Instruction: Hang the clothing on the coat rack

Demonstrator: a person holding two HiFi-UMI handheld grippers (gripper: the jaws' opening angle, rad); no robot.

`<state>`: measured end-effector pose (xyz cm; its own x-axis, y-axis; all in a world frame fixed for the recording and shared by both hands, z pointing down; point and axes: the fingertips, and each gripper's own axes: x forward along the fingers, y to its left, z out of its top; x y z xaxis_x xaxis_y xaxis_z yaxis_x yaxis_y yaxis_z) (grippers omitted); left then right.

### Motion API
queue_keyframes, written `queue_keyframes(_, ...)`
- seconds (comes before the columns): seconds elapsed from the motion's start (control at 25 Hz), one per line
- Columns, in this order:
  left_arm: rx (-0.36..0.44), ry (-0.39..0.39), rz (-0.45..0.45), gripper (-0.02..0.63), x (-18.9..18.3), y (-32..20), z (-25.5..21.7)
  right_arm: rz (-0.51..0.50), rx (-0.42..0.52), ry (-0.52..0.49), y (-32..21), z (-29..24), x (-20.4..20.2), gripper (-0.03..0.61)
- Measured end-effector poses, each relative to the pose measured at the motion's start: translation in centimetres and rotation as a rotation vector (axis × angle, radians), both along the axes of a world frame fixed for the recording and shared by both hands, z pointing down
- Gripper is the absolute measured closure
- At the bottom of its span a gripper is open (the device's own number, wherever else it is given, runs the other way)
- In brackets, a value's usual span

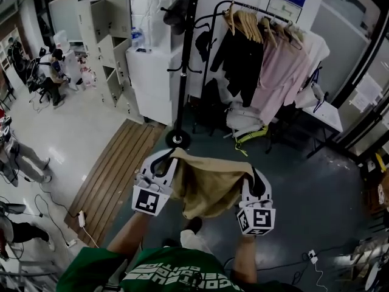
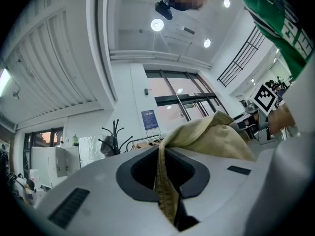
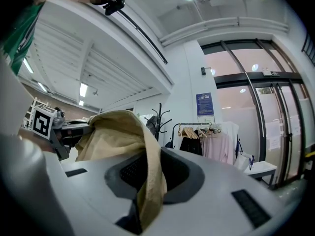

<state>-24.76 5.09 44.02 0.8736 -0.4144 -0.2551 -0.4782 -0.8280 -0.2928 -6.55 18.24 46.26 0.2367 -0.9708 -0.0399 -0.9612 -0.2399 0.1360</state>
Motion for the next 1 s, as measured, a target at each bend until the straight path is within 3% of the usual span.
queue_keyframes(0.32,0.084,-0.011,-0.013,0.591,4.3,-4.2,-2.0,-0.009,0.041,0.028,-5.1,-1.8,4.9,0.512)
queue_keyframes(0.56,0.063,0.041,-0.034,0.591,7.6,-7.3,-3.3,-0.031,0.057,0.039,-8.6,-3.1,8.5,0.512)
queue_keyframes(1.0,0.059,0.047,-0.089,0.591,12.2,-10.4,-3.7,-0.087,0.051,0.052,-12.1,-3.7,13.3,0.512)
